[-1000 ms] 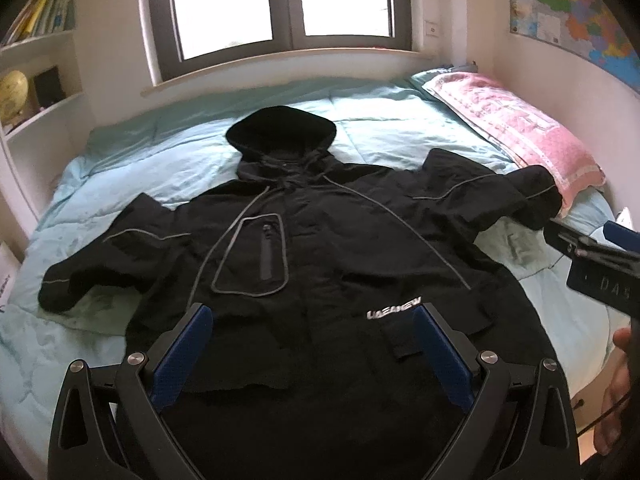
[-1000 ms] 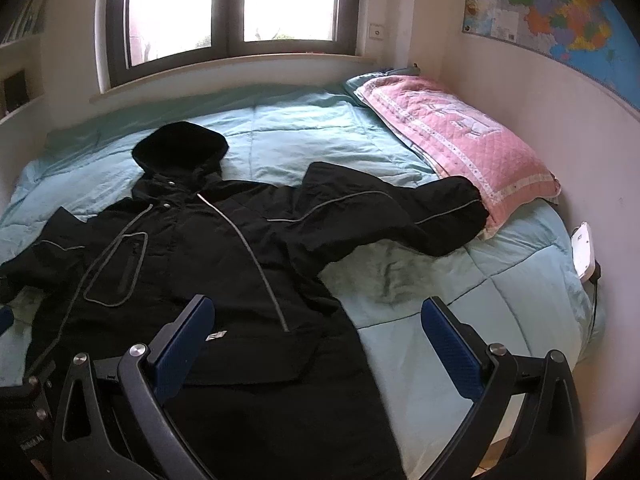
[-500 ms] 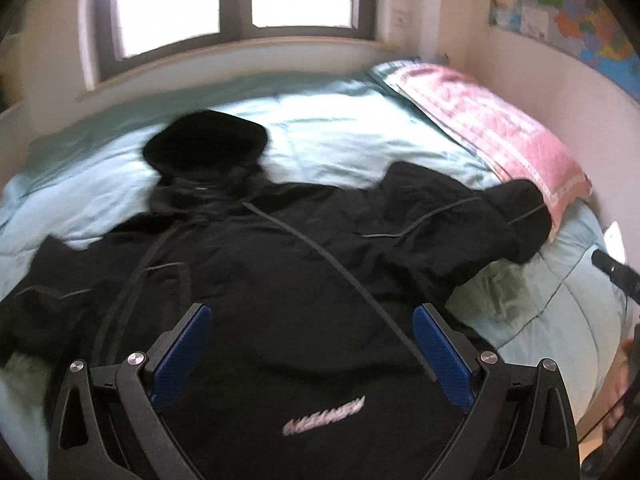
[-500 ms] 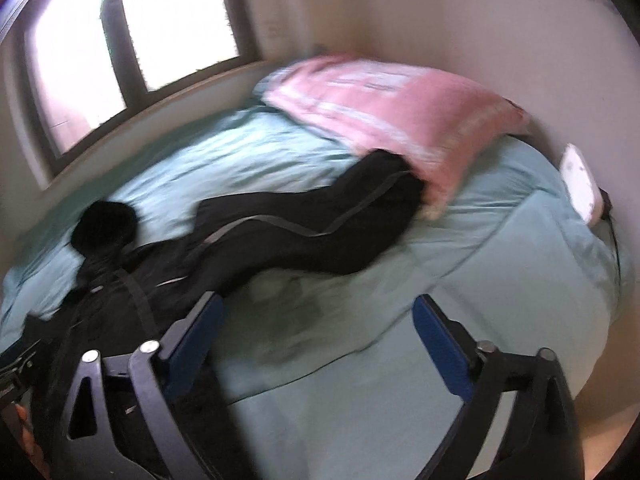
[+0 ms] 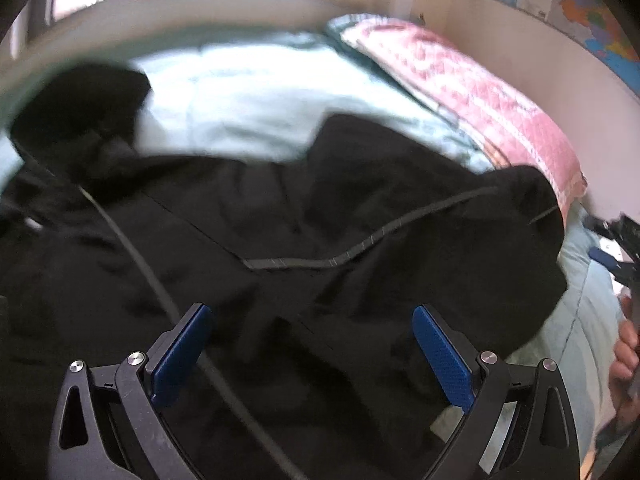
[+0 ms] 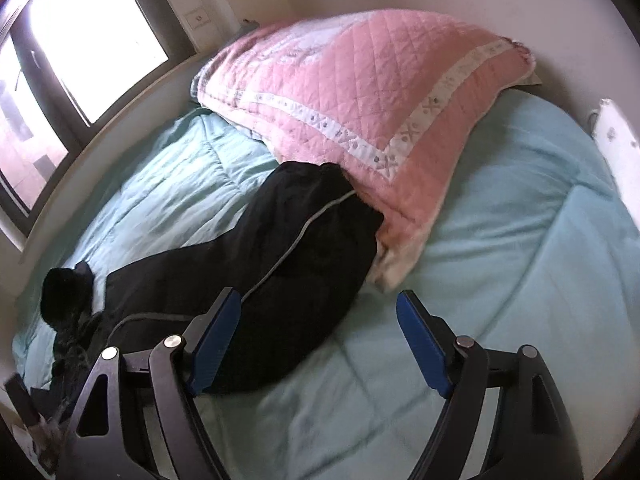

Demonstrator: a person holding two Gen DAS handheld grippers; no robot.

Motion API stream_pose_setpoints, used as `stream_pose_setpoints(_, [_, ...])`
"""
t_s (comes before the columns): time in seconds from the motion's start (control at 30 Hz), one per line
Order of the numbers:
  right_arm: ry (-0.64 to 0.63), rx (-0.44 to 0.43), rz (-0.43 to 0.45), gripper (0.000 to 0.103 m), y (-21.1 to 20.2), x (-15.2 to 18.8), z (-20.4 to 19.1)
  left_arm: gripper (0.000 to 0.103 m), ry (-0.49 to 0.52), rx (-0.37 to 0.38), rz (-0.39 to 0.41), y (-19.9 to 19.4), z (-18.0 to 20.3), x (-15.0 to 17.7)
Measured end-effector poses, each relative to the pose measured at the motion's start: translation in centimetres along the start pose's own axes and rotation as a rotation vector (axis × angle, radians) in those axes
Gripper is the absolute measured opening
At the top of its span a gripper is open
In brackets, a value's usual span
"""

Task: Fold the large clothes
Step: 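Grasp the sleeve cuff with the right gripper and lift it up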

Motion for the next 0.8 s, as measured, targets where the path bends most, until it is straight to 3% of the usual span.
stream_pose_setpoints(0.1, [0.016,0.016,-0.018,0.084,2.8,-1.0,0.3,0.1,-0.004,-0.024,-0.071,2.9,-0.4,1.1])
stream_pose_setpoints(0.27, [0.104,-0.029,-0.103,0.083,7.8,-1.5,1.2,0.101,0.026,-0.047,-0.054,3.4,0.1,1.6])
stream_pose_setpoints(0.37, [0.096,-0.044,-0.129,0.057,9.1,-1.0,0.6,0.101,0.042,-0.064,-0.049,3.7,0.6,1.7])
stream_pose_setpoints(0.4, [0.072,-0.021,-0.104,0.039,8.6,-0.9,0.3,0.101,0.044,-0.068,-0.048,3.8,0.8,1.7])
stream_pose_setpoints(0.47, [0.019,-0.004,-0.047,0.018,6.9,-1.0,-0.5,0.101,0.041,-0.064,-0.038,3.6,1.1,1.6])
stream_pose_setpoints(0.57, [-0.032,0.001,0.048,0.015,3.2,-1.7,-1.0,0.099,0.031,-0.032,-0.001,1.8,1.8,0.9])
stream_pose_setpoints(0.67, [-0.115,0.099,0.172,0.014,-1.0,-2.8,-0.7,0.098,0.066,-0.004,0.088,-1.9,3.4,-0.7])
stream_pose_setpoints(0.73, [-0.139,0.112,0.197,0.014,-2.6,-3.1,0.0,0.098,0.077,0.026,0.118,-3.2,4.8,-1.5])
stream_pose_setpoints(0.8, [-0.133,0.12,0.171,0.013,-2.1,-3.1,0.7,0.098,0.09,0.089,0.074,-2.3,6.6,-1.9])
Point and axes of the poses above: each gripper's, at about its wrist camera, not at the fingertips, and y roughly the way its jaws point, z to its right, x to its underside, the point moved 5 cm from there along y, roughly the way its jaws point, and after that the axes turned 2 degrees about x, right-handed, at the moved point
